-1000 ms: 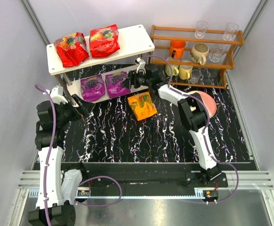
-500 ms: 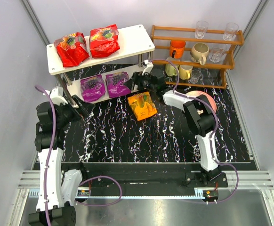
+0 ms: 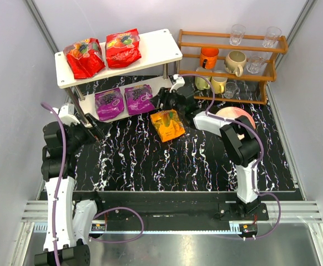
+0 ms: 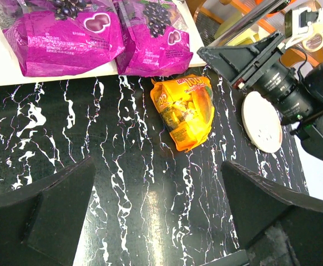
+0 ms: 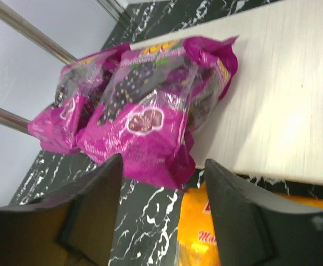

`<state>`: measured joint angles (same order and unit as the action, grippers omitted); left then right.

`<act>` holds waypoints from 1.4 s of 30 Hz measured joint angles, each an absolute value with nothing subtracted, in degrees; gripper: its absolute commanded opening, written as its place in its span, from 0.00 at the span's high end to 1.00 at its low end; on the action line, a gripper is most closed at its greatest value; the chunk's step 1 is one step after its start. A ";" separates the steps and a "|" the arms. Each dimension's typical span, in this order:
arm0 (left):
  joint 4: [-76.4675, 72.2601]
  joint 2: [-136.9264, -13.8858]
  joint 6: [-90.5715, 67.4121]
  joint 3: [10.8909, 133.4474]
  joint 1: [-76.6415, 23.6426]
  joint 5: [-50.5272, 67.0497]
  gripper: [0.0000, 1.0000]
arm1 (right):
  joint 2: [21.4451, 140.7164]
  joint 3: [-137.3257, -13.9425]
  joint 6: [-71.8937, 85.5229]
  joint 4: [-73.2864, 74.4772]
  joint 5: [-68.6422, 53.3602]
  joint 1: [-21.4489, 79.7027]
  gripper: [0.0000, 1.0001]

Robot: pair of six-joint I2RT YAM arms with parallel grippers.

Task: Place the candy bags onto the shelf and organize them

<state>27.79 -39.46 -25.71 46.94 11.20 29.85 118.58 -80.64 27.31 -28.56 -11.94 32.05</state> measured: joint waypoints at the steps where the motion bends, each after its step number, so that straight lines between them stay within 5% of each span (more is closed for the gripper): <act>1: 27.79 -39.46 -25.71 46.94 11.20 29.85 0.01 | 117.78 -79.61 27.20 -27.97 -10.81 32.62 0.26; 8: 27.79 -39.46 -25.74 46.65 11.20 29.82 0.01 | 105.84 -66.35 26.72 -24.67 -3.40 35.73 0.24; 14: 27.86 -39.46 -25.74 46.65 11.20 29.78 0.01 | 94.32 -53.87 25.61 -23.03 0.62 35.59 0.09; 22: 29.80 -39.38 -25.74 46.65 11.20 29.78 0.01 | 95.37 -48.16 25.19 -22.22 -0.10 32.38 0.06; 29: 30.41 -39.07 -25.74 46.65 11.20 29.80 0.01 | 103.53 -51.46 24.60 -21.63 -4.67 30.76 0.41; 33: 30.57 -38.33 -25.74 46.65 11.20 29.78 0.01 | 102.30 -47.48 25.50 -26.17 -6.04 30.76 0.86; 35: 30.63 -38.00 -25.76 46.65 11.20 29.80 0.01 | 100.47 -44.49 26.17 -28.03 -6.94 30.74 0.96; 42: 31.00 -37.45 -26.06 46.65 11.20 29.80 0.01 | 88.77 -34.20 28.32 -26.17 -11.84 30.81 1.00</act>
<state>31.00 -37.45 -26.06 46.65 11.20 29.80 88.77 -34.20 28.32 -26.17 -11.84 30.81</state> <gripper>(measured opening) 0.987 0.009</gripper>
